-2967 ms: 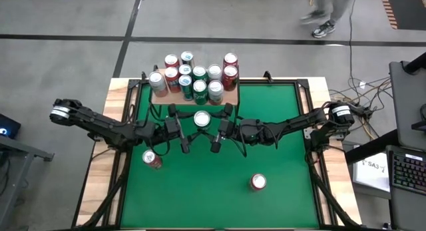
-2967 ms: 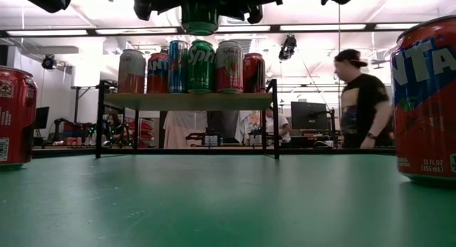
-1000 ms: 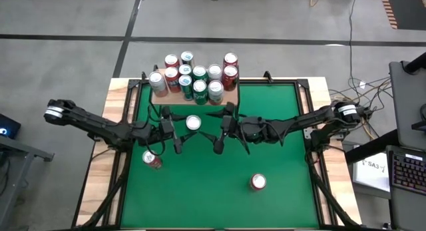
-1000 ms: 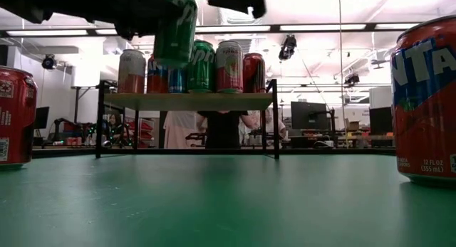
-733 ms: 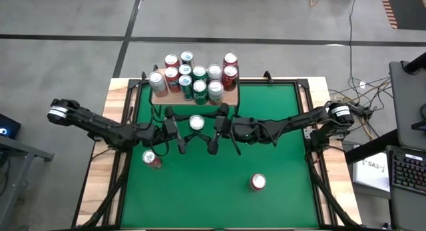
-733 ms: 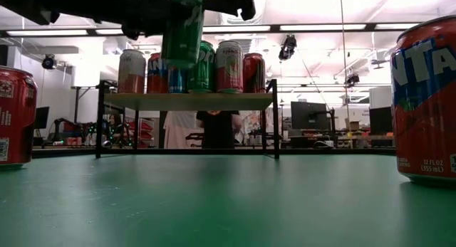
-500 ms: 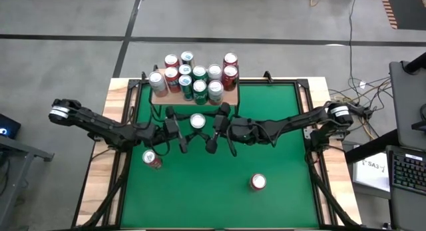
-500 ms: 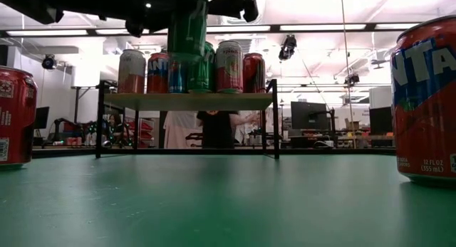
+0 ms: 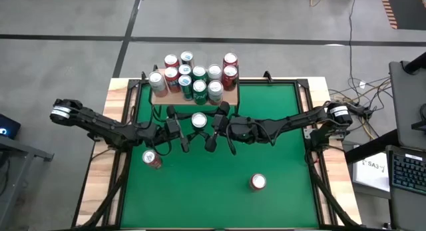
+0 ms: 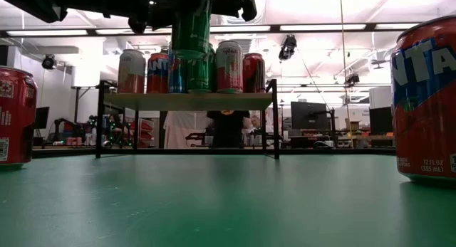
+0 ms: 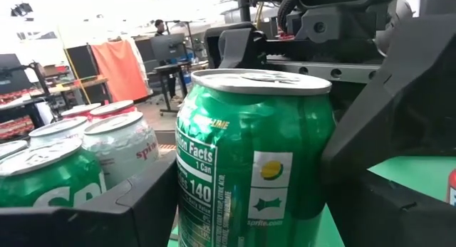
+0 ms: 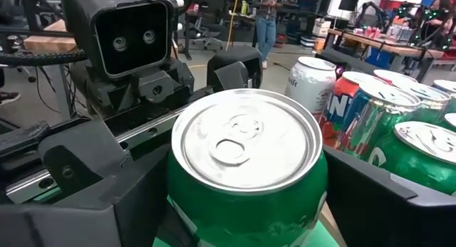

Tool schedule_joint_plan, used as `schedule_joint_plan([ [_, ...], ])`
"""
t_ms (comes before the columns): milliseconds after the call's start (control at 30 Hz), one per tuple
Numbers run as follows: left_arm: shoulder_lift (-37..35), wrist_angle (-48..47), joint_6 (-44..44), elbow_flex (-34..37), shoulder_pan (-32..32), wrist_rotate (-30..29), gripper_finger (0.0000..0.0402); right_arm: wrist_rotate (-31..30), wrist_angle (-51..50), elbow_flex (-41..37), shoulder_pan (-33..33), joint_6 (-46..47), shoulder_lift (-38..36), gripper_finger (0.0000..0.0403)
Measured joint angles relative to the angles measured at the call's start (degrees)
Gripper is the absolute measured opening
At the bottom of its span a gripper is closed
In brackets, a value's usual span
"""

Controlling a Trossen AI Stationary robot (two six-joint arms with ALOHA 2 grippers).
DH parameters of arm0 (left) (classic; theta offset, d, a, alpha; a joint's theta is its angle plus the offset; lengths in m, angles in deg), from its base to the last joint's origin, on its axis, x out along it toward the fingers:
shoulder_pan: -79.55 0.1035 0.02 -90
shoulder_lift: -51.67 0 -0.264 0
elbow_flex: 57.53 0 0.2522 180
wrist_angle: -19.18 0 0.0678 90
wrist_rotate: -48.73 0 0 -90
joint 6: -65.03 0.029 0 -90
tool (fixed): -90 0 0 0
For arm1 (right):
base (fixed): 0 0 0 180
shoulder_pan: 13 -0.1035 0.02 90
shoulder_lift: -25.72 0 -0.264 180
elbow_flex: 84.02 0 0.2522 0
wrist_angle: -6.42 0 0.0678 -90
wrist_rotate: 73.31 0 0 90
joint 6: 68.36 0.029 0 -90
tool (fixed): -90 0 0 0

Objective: Place canned beverage on shelf
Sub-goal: Put the green can on the shelf

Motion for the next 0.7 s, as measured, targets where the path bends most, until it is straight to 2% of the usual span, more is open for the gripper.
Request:
schedule_joint_plan([
  [67,-0.1,-0.3,0.1,0.0,0.0,0.0,0.0280,0.1,0.1,0.0,0.2,0.2,0.0,0.0299],
  [200,-0.1,-0.2,0.3,0.0,0.0,0.0,0.0328,0.1,0.3,0.1,0.5,0.5,0.0,0.0299],
  [300,-0.2,-0.4,0.7,0.0,0.0,-0.1,0.0350,-0.1,0.4,0.1,0.6,1.2,0.0,0.0299],
  [467,-1.4,-3.2,1.9,0.0,0.0,-0.9,0.0358,-0.7,-1.7,1.6,1.0,2.1,-0.1,0.0299],
  [700,-6.8,-12.0,5.3,0.0,-0.1,-5.4,0.0360,-7.5,-9.5,7.2,2.3,5.8,-0.1,0.0299],
])
